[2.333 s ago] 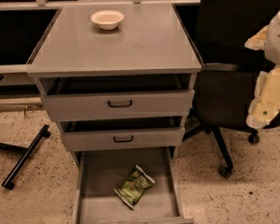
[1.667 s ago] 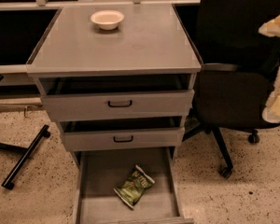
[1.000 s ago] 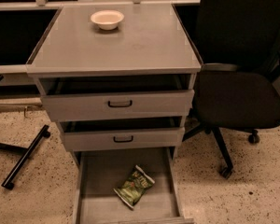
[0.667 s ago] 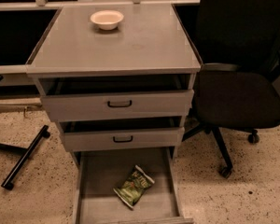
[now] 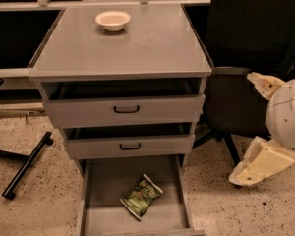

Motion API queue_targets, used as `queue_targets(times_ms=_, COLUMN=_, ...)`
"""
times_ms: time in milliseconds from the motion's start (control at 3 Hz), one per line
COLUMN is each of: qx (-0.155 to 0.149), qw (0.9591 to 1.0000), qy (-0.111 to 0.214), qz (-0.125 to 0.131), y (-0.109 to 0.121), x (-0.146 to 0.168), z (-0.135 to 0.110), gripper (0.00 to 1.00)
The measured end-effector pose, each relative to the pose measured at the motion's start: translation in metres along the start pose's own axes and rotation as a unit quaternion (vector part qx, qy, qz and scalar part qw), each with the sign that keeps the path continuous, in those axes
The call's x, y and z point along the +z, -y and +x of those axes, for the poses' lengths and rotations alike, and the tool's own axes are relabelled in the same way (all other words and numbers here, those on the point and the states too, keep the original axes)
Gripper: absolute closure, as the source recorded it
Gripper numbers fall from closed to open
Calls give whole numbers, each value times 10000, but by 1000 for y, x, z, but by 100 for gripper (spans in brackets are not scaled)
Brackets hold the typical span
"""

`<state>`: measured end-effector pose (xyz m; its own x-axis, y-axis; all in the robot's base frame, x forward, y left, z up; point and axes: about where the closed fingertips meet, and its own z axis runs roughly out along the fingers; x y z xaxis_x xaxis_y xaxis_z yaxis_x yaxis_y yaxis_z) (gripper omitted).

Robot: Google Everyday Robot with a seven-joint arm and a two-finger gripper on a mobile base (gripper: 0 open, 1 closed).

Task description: Pick green jalapeno chip bag from bottom drawer and place on counter

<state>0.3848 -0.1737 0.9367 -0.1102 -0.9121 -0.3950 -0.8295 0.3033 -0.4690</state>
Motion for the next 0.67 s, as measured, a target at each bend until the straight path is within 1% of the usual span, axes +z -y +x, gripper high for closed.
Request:
queue_targets(times_ms=333, qx=1, qw=10000, qy=-1, qz=4, y=0, x=0, z=0, gripper=0)
queue_targets(times_ms=667, qx=-22, qw=9998, qy=172, qz=-29, y=-4, x=8, z=-6, gripper=0)
